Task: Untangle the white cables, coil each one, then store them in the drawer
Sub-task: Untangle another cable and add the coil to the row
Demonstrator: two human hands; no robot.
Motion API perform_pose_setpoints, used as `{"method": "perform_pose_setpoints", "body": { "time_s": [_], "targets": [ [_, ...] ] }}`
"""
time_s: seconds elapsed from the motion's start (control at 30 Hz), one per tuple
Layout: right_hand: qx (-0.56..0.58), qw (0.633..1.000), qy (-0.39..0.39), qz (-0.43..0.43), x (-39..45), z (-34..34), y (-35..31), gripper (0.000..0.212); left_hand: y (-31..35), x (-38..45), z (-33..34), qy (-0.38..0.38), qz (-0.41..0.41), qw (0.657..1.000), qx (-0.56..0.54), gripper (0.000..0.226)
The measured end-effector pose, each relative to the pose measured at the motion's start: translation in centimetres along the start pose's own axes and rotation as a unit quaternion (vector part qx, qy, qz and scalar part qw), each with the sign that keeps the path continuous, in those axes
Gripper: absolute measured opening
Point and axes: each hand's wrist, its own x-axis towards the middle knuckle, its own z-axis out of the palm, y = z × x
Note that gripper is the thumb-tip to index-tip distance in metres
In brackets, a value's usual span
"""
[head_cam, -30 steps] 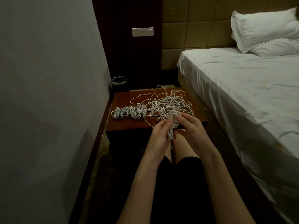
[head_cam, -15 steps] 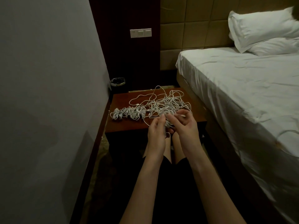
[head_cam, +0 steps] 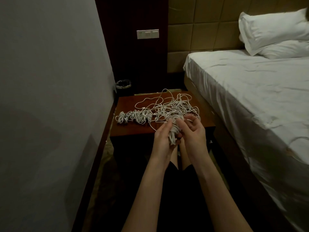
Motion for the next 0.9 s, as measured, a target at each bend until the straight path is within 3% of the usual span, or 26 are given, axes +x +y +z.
{"method": "perform_pose_setpoints", "body": {
  "time_s": [0.1, 0.3, 0.43, 0.53, 0.67, 0.77, 0.9],
  "targets": [
    [0.057, 0.998, 0.006, 0.017, 0.3, -0.5, -0.2, 0.025, 0.0, 0.4, -0.1, -0.018, -0.015, 0.999, -0.031, 0.029],
    [-0.026, 0.999, 0.035, -0.004, 0.5, -0.6, 0.3, 0.034, -0.5, 0.6, -0.7, 0.002, -0.034, 0.999, -0.026, 0.032],
    [-0.084, 0.995, 0.044, -0.006, 1.1, -1.0, 1.3, 0.025, -0.8, 1.2, -1.8, 0.04, -0.042, 0.997, -0.046, 0.029],
    [-0.117, 0.993, 0.026, 0.008, 1.7, -1.6, 1.9, 0.015, -0.5, 1.7, -2.6, 0.071, -0.059, 0.995, -0.046, 0.022],
    [-0.16, 0.985, -0.041, 0.047, 1.6, -0.7, 2.5, 0.02, -0.1, 2.6, -3.3, 0.094, -0.075, 0.99, -0.068, 0.027],
    [-0.178, 0.98, -0.083, 0.012, 1.8, 0.6, 3.0, 0.022, 0.3, 3.4, -3.8, 0.116, -0.074, 0.987, -0.079, 0.03],
    [-0.237, 0.968, -0.077, 0.0, 3.1, 1.9, 4.5, 0.027, 0.9, 4.7, -4.8, 0.114, -0.058, 0.988, -0.084, 0.034]
  ]
}}
